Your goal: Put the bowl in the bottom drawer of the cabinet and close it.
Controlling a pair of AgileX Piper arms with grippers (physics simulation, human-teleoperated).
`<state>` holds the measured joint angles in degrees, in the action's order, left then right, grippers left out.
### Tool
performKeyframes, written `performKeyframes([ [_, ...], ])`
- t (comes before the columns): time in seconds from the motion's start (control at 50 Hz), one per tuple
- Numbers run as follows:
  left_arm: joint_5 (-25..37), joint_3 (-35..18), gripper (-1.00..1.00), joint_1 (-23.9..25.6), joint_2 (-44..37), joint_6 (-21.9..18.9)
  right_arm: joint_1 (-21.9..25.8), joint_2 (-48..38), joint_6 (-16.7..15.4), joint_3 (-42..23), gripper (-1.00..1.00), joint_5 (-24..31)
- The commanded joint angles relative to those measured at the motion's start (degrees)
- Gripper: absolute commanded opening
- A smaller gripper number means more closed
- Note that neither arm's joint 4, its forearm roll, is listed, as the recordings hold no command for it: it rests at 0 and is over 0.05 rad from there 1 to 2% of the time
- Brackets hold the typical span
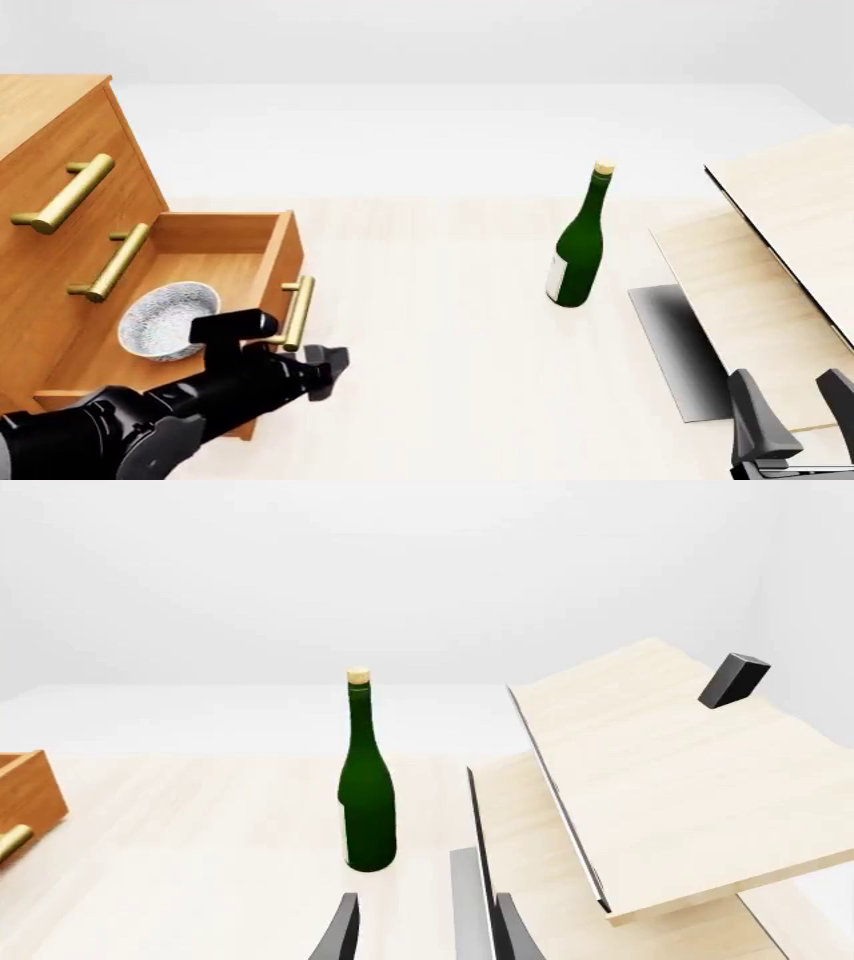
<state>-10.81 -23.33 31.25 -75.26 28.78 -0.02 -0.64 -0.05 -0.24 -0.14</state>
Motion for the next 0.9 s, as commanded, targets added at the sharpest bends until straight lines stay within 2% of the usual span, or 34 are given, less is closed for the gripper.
performKeyframes([
  [0.02,0.1,1.1,1.0,-3.4,-3.1,-1.2,0.0,0.0,0.0,0.0,1.0,0.0],
  [0.9,-0.2,3.6,1.0,-12.6,-6.2,-6.0,0.0,0.0,0.0,0.0,1.0,0.0],
])
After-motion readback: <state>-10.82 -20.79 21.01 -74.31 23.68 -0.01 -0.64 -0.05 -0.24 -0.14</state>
